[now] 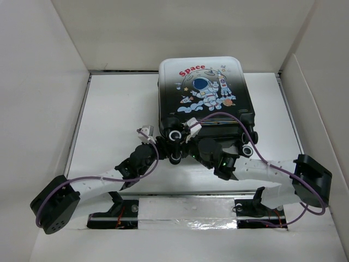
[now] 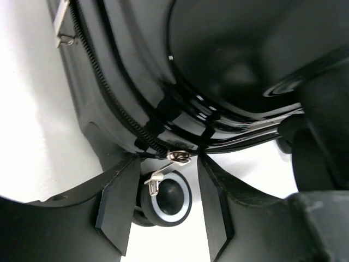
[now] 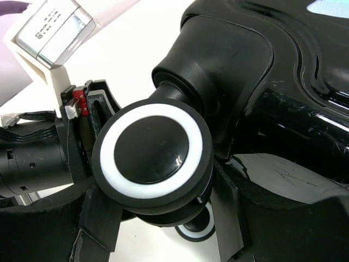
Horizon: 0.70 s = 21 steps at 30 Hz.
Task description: Pack the luggage
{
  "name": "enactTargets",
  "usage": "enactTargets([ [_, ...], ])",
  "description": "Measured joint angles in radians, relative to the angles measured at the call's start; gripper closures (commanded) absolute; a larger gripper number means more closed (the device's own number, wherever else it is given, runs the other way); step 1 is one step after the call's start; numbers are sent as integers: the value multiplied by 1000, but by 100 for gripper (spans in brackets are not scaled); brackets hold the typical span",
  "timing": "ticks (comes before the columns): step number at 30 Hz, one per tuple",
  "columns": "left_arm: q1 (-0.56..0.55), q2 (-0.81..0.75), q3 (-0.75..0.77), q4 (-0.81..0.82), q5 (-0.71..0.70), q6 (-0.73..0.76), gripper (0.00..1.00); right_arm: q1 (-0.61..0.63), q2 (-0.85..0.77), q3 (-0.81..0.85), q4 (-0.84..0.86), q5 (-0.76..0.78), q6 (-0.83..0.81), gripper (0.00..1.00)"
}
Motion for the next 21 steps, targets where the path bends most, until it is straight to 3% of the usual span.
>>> enactTargets([
  [4, -5, 20, 0, 39, 0, 12, 69, -1, 0, 0, 0, -4, 0, 94],
  [9, -12, 44, 0, 63, -9, 10, 100, -9, 1, 3, 1, -14, 0, 95],
  [21, -21, -18, -3, 3, -78, -5, 100, -12, -2, 3, 2, -19, 0, 97],
])
